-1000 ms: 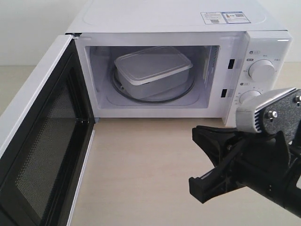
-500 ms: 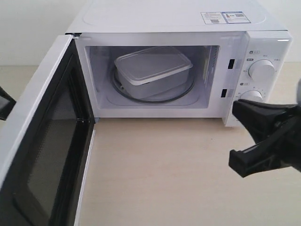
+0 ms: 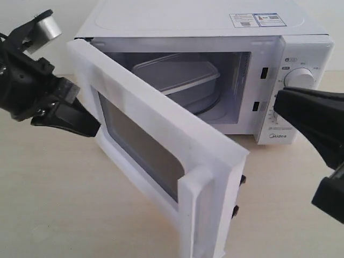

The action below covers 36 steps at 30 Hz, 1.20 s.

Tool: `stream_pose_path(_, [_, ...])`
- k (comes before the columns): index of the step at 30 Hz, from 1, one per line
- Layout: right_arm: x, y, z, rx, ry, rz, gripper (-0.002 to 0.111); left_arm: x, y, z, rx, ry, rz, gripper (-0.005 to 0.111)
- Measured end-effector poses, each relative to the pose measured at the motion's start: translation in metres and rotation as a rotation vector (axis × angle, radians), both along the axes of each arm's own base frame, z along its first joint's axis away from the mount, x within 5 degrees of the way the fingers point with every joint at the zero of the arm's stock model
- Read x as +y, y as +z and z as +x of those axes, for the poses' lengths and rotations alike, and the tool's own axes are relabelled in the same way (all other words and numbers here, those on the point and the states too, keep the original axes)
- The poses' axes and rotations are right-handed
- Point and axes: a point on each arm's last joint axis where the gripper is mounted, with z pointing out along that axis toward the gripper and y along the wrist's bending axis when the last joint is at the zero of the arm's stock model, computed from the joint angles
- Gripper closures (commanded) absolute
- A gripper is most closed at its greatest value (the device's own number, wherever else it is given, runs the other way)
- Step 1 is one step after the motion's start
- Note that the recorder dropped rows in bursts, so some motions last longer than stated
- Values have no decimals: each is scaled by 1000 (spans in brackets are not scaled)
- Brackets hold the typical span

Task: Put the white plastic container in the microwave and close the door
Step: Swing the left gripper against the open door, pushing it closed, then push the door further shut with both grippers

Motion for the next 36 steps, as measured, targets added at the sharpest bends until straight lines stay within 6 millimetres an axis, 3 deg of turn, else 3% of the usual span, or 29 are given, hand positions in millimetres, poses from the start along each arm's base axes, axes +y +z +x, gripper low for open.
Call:
stream_pose_path(6, [6, 20, -1, -22, 55, 11, 108, -14, 8, 9, -184, -12, -52, 102])
stream_pose_path(12, [24, 26, 3, 26, 128, -38, 108, -19, 19, 20, -277, 27, -94, 102])
stream_pose_path(25, [67, 4, 36, 145, 108, -173, 108, -23, -5, 44, -257, 89, -66, 102])
stream_pose_path(36, [69, -13, 70, 169, -130, -154, 108, -23, -4, 42, -255, 63, -68, 102])
